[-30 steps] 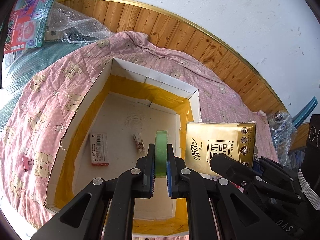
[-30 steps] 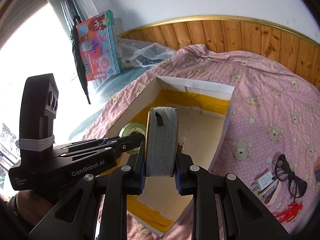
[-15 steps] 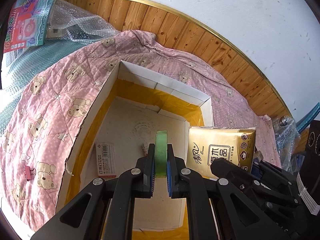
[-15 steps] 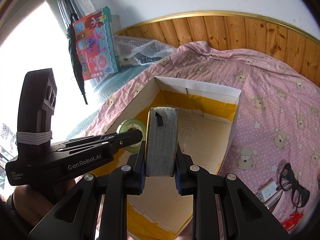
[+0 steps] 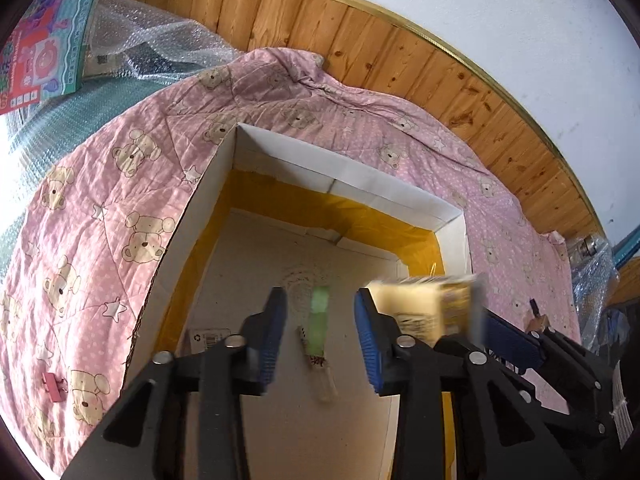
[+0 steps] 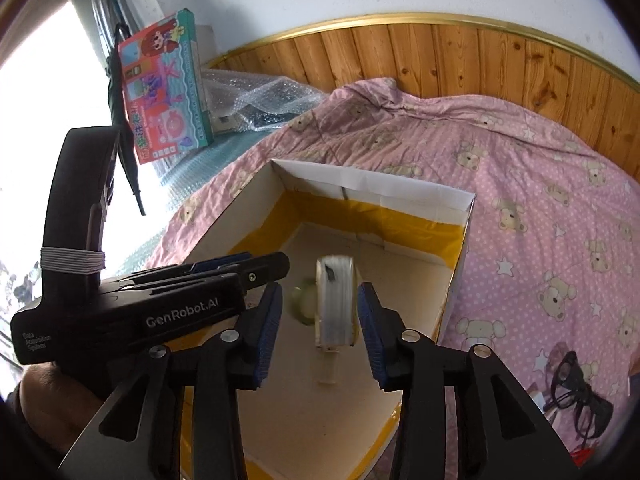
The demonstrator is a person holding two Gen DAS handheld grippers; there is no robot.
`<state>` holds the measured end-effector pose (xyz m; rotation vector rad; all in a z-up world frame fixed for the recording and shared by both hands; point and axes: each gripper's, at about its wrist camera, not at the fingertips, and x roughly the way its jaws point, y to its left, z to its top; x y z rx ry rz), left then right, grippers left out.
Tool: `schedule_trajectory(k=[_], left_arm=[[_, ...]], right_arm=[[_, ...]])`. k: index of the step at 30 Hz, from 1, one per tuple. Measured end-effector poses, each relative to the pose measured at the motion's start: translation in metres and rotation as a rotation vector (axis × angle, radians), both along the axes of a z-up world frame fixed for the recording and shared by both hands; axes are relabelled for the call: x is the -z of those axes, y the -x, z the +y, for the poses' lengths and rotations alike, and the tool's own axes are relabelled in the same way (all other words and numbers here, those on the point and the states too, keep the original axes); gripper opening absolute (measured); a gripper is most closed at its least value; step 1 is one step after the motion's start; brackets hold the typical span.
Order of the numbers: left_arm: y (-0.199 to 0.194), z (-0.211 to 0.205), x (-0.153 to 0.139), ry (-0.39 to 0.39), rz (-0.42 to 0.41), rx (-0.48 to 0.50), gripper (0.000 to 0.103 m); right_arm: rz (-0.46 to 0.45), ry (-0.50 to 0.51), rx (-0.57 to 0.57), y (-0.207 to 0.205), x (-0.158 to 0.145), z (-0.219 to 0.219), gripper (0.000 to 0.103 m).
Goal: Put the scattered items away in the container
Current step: 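Open both grippers to drop the tape roll and tissue pack inside, then move both tools back from the box toward the charger and pink stapler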
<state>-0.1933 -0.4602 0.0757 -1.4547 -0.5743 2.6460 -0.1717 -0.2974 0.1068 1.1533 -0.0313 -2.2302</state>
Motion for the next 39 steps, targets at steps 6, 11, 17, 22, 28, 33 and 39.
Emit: schedule_trajectory(k=[6,11,17,22,28,33,39], left_arm=[[-0.02,-0.036,-0.002,-0.095,0.019,-0.096,0.038],[-0.044,-0.056,-0.008,-0.162,0.028,-0.143,0.038],[-0.067,-0.04,-0.013,-0.157,0.013,-0.097,0.038],[-0.084,-0.012,-0.017,-0.158,0.007,-0.048,0.038],[-0.107,0.005,-0.03,-0.136,0.032,-0.016,0.038],[-0.122,0.014,-0.033,-0.126,0.029,0.0,0.042],[-0.138,0.038,-0.037,-0.115,0.029,0.038,0.042]], right_arm=[[-0.021,0.023,0.028,-0.011,0.002,0.02,0.042],[-0.052,0.044,0.036,-0.026,0.005,0.032,0.042],[-0.065,0.069,0.031,-0.045,-0.001,0.035,0.042],[-0.061,0.082,0.01,-0.066,-0.008,0.035,0.042],[-0.056,0.102,-0.012,-0.093,-0.015,0.037,0.042],[-0.057,0.132,-0.015,-0.11,-0.019,0.043,0.042],[-0.053,0.156,0.0,-0.125,-0.022,0.062,0.042]])
